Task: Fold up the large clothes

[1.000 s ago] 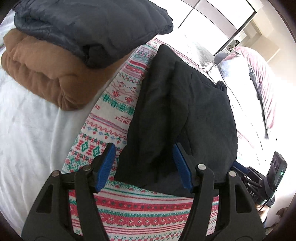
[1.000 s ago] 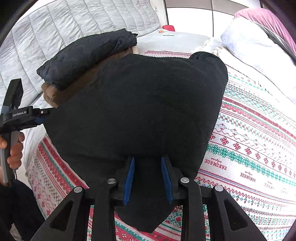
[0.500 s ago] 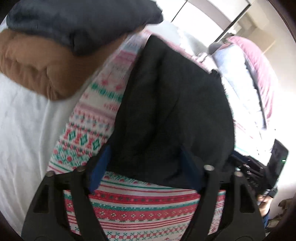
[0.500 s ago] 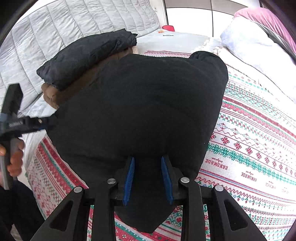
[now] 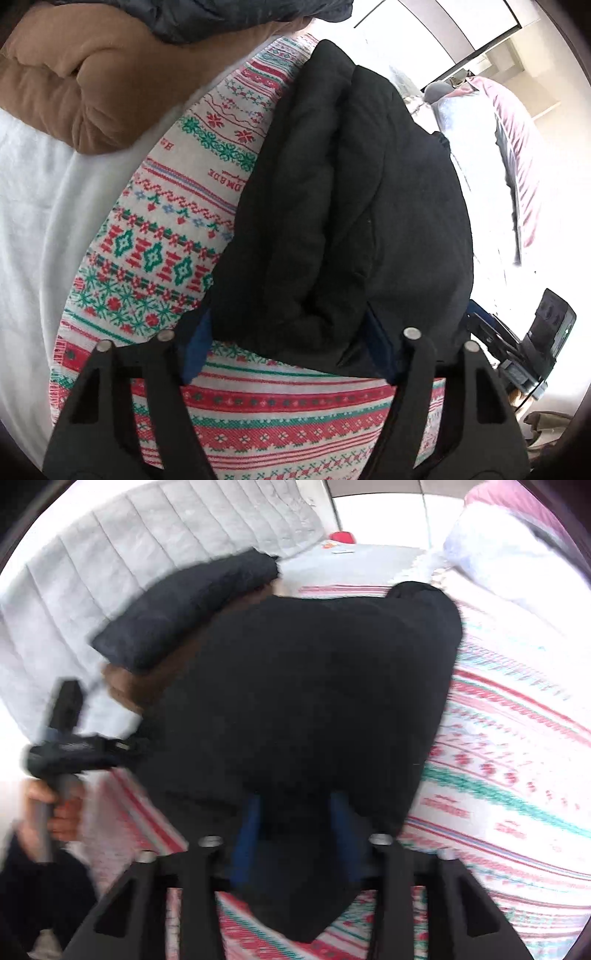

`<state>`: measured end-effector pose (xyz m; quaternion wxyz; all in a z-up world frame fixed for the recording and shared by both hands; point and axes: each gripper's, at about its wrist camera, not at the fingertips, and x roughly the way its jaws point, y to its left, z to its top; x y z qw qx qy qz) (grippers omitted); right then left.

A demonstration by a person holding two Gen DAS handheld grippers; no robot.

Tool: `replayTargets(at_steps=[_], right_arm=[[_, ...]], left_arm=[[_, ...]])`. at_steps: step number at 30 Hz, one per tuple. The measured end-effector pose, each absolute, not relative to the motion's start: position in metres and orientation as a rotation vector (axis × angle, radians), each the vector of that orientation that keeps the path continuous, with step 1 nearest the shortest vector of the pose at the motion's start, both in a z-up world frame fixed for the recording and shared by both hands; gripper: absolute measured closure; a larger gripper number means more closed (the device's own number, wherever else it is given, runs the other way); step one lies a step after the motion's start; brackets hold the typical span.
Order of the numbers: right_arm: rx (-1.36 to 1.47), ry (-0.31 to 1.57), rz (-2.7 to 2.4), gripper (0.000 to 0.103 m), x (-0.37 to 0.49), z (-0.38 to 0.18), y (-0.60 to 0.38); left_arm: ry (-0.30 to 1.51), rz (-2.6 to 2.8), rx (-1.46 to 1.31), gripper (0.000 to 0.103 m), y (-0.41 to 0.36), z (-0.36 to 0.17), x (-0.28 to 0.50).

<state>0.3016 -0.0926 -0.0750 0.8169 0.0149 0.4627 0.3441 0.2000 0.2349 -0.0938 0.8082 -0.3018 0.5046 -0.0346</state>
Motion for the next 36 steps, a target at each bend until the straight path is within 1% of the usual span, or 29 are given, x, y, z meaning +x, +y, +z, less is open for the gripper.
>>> replayTargets(at_steps=[1,3,6,12,14,18,24,36], right_arm=[[0.087,0.994,0.757,0.031,0.305,-0.072,-0.099],[0.183,0.987,0.741,0.026,0.313,-0.069,-0.115],[0.374,0.978,0.717,0.022,0.331,-0.07,-0.144],[0.658,1.066,0.659,0.021,0.382,-0.11,-0.175],[0.712,1.093,0.64,0.021,0.395,-0.123,-0.182],[0.712,1.097,0.623,0.021,0.41,-0.136,-0.185],[0.76,1.087,0.609,0.021,0.43,-0.143,-0.188],[0.837,1.059,0.596,0.021,0.49,-0.136,-0.194]], left_arm=[[1.078,-0.072,-0.639,0.033,0.234,-0.091,0.2],[1.075,-0.068,-0.627,0.033,0.232,-0.086,0.2],[1.073,-0.073,-0.638,0.033,0.234,-0.08,0.201],[1.078,-0.068,-0.638,0.032,0.234,-0.084,0.202],[1.076,-0.065,-0.639,0.032,0.234,-0.085,0.202],[1.077,-0.057,-0.636,0.029,0.231,-0.087,0.205],[1.083,-0.06,-0.63,0.029,0.231,-0.087,0.206],[1.09,-0.075,-0.635,0.029,0.233,-0.089,0.207]])
